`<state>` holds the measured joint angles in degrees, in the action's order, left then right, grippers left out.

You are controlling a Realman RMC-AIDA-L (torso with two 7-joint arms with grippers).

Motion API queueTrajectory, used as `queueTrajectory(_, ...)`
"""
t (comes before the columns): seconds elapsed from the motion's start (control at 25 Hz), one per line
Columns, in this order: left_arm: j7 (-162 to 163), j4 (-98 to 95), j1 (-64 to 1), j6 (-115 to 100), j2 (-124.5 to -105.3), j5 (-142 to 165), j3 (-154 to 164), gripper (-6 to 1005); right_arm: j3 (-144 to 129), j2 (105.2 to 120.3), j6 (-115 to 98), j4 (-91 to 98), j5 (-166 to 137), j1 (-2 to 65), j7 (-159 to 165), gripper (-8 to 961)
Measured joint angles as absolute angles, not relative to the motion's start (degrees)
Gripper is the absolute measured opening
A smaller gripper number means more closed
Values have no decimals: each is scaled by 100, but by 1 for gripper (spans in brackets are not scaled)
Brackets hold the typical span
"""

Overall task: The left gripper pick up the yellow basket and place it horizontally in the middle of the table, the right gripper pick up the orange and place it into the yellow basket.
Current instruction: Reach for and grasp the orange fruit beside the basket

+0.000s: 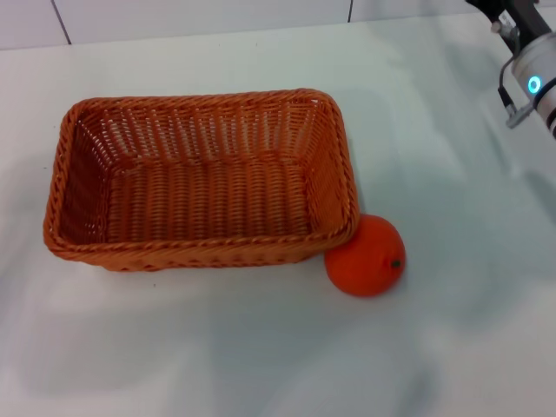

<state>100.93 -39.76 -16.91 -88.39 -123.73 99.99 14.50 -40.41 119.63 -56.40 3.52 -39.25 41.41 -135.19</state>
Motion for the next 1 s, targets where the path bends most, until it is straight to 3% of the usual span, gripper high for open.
queueTrajectory(0.12,9222,-3714,-1568,-8918,-12365,9335,1446,662,-4573,11916,-5577,1052,-4499,3942,-12525,905)
queueTrajectory(0.24,8112,-3403,-1481,-9153,-12378,8821,1400,661,-5048,11765,-5575,1840,-5492,3756,-11421,904)
queueTrajectory(0.32,7236,-3029,-1449,-9403,-12383,8438,1305,660,-5274,11580,-5669,2308,-6268,3698,-10604,904)
queueTrajectory(0.44,5968,-2420,-1442,-9758,-12383,7969,1125,658,-5446,11174,-6140,3067,-7952,3725,-8915,903)
queueTrajectory(0.6,5311,-2045,-1544,-9725,-12382,7791,1074,657,-5210,10839,-7200,4269,-10249,3837,-7096,901)
queueTrajectory(0.8,5251,-1939,-1714,-9427,-12367,7782,1072,658,-4457,10760,-8876,5532,-12765,4176,-6109,900)
queueTrajectory(1.0,5250,-1933,-1867,-9262,-12360,7777,1072,658,-4340,10805,-10273,5774,-14479,4658,-6251,898)
